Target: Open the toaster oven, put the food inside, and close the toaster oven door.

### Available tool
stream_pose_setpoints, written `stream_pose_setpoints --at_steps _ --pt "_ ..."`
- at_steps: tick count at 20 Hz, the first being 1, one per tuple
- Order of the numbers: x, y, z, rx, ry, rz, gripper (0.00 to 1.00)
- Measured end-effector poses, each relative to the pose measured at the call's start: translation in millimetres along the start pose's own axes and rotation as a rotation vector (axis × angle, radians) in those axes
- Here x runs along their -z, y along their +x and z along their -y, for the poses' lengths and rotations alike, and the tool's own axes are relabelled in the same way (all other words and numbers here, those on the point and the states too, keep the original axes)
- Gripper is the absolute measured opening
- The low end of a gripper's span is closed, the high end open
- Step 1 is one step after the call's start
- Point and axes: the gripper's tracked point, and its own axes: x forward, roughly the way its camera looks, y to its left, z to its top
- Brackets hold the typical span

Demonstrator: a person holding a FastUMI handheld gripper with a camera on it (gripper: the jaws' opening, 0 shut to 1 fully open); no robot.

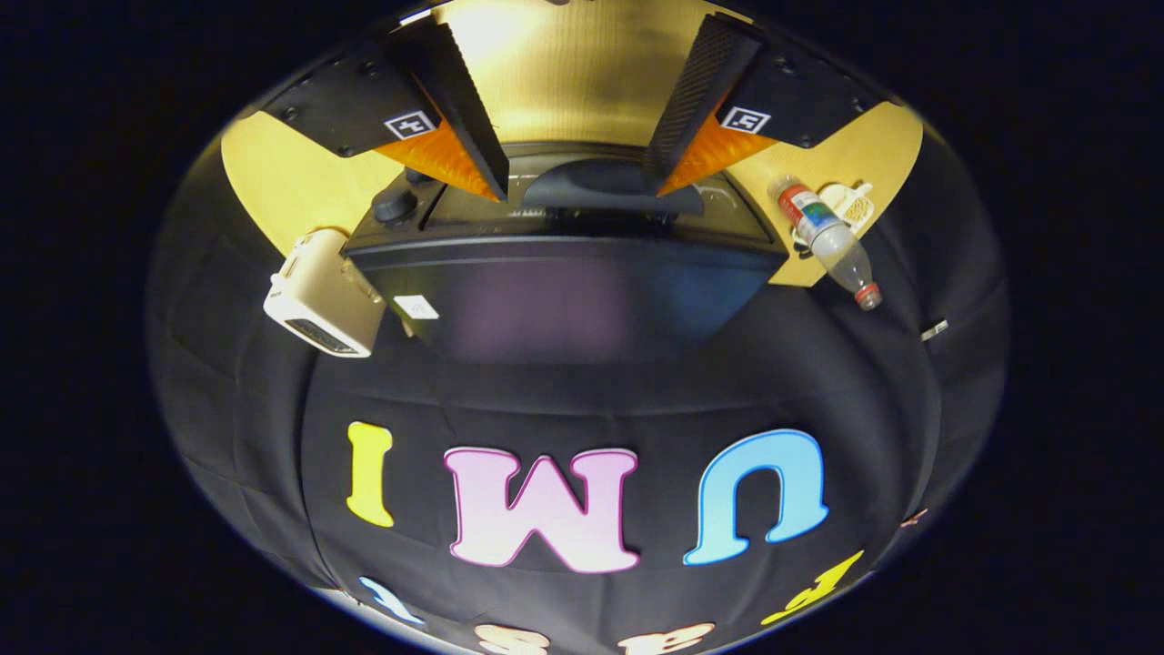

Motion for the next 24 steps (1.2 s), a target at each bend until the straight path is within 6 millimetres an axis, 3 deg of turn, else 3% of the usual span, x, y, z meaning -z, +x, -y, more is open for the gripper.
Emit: stream_pose_setpoints --at_steps 4,7,11,17,20,24 --pt "-19.2 20.7 -2.4 0.006 0.001 0.021 0.97" --pt "-20.2 31.4 -6.6 0.009 -0.064 0.032 0.97" --pt "-5.2 25.2 -6.7 0.019 -0.161 0.009 0.99" --pt "6.9 14.8 -8.8 0.0 -0.076 -0.005 0.96" --pt "22.2 -3.3 -10.9 -0.007 -0.156 -0.023 0.96" --pt "75.4 -29.6 -12.1 -0.025 -0.155 -0.125 0.96"
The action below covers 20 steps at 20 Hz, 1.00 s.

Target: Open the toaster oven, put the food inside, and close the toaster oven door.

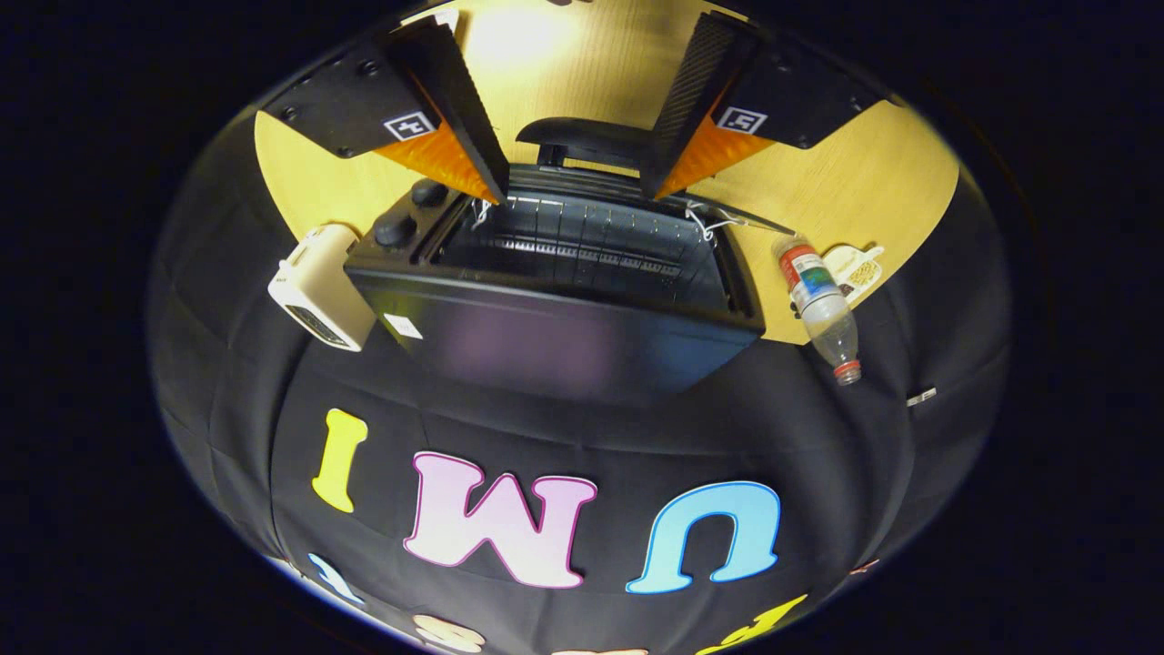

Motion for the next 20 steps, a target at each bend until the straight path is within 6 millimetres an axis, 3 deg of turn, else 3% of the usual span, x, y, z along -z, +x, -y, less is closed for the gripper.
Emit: stream_pose_setpoints --at_steps 2,5,7,9,12,16,20 --pt "31.5 -7.9 -4.0 -0.014 -0.016 -0.071 0.97" --pt "57.1 -5.7 -3.8 -0.023 -0.029 -0.121 0.97" --pt "52.1 -13.8 -2.5 -0.025 -0.025 -0.104 0.98" --pt "38.5 -21.1 10.9 -0.012 -0.009 -0.071 0.98" --pt "29.1 -39.0 49.0 0.02 0.038 -0.052 0.98" --pt "34.6 -66.5 123.5 0.057 0.084 -0.049 0.98" --pt "71.7 -86.8 209.0 0.102 0.076 -0.102 0.98"
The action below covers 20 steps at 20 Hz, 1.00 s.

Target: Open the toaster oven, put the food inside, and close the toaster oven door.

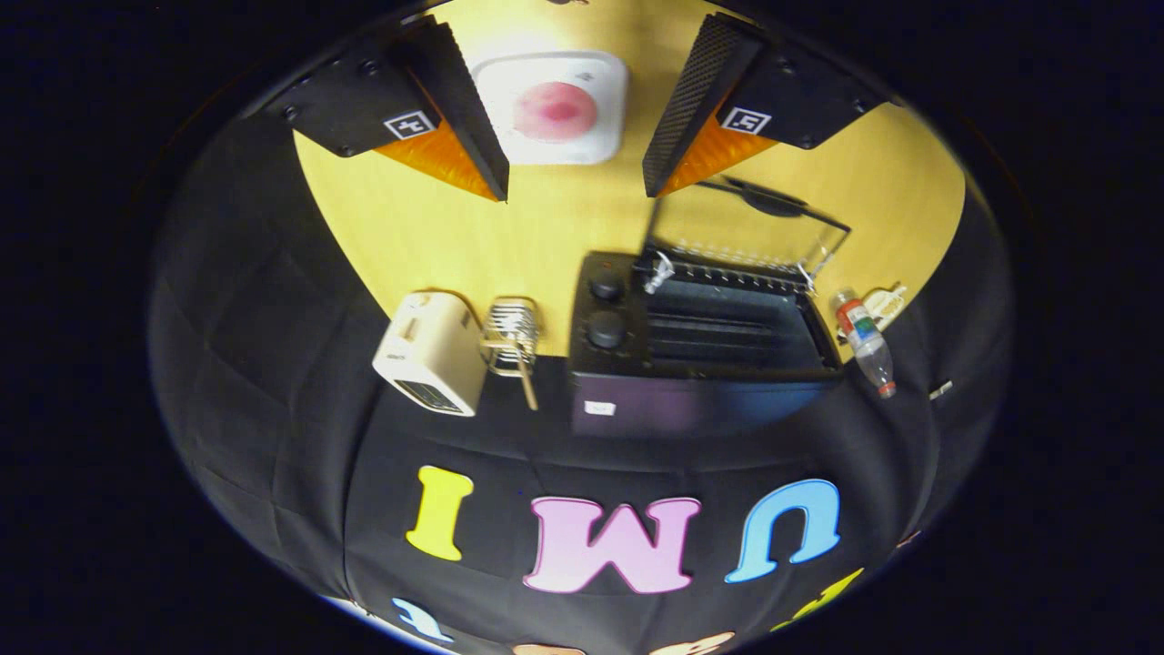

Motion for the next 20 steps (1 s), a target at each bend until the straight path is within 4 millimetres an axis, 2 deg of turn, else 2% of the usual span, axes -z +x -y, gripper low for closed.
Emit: stream_pose_setpoints --at_steps 3,5,6,8,11,13,14,16,18,19,20 --pt "28.5 8.0 48.7 0.017 0.005 -0.06 0.97" --pt "48.6 16.0 68.2 0.018 -0.002 -0.111 0.93" --pt "57.6 21.9 72.4 0.007 -0.003 -0.137 0.85" --pt "79.6 36.2 75.4 -0.026 0.01 -0.21 0.7" --pt "107.6 54.7 82.4 -0.039 0.017 -0.32 0.61" --pt "122.3 62.9 82.7 -0.049 0.029 -0.387 0.6" --pt "128.1 63.8 81.7 -0.065 0.051 -0.418 0.45" --pt "137.2 67.3 79.4 -0.069 0.054 -0.459 0.43" --pt "138.0 74.0 76.4 -0.069 0.057 -0.465 0.43" --pt "137.8 79.8 75.3 -0.066 0.056 -0.481 0.33" --pt "132.6 73.5 76.0 -0.072 0.038 -0.498 0.18"
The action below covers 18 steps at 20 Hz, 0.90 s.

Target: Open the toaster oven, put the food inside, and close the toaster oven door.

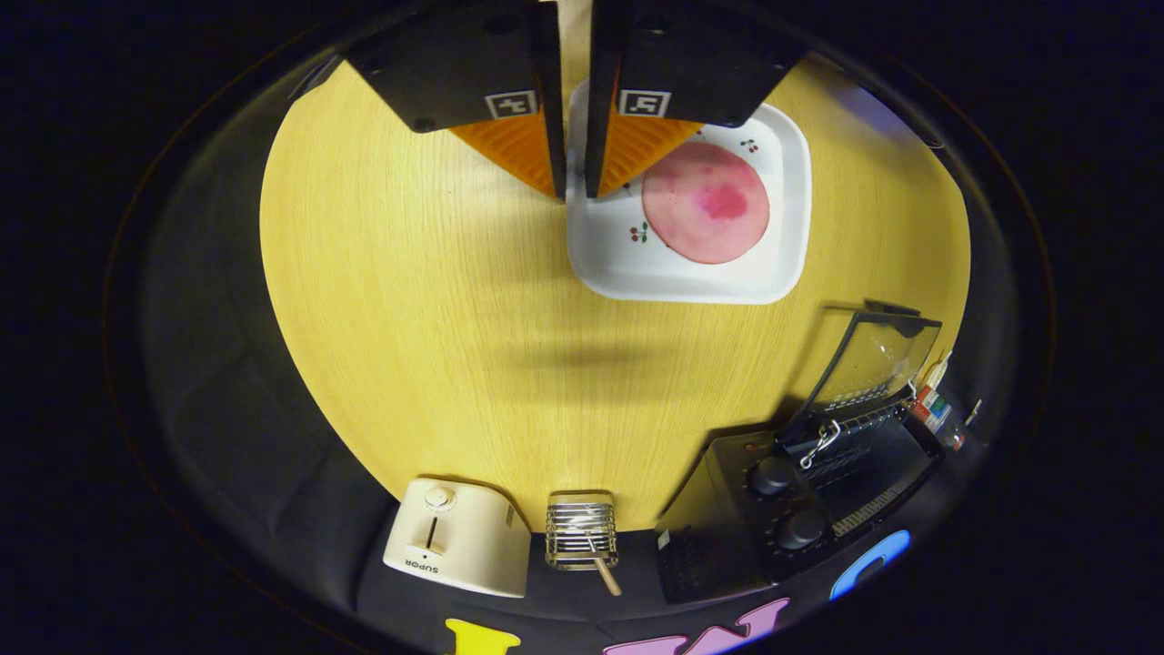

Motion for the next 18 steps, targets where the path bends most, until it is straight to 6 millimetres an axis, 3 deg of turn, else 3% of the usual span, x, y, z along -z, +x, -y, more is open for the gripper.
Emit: stream_pose_setpoints --at_steps 5,7,10,18 --pt "5.7 1.9 -1.5 -0.041 -0.038 -0.177 0.2" --pt "7.1 8.8 -6.0 -0.086 0.005 -0.234 0.08" --pt "10.2 5.9 -9.1 -0.166 0.032 -0.291 0.08" --pt "31.0 -4.5 -29.2 -0.456 0.427 -0.353 0.06"
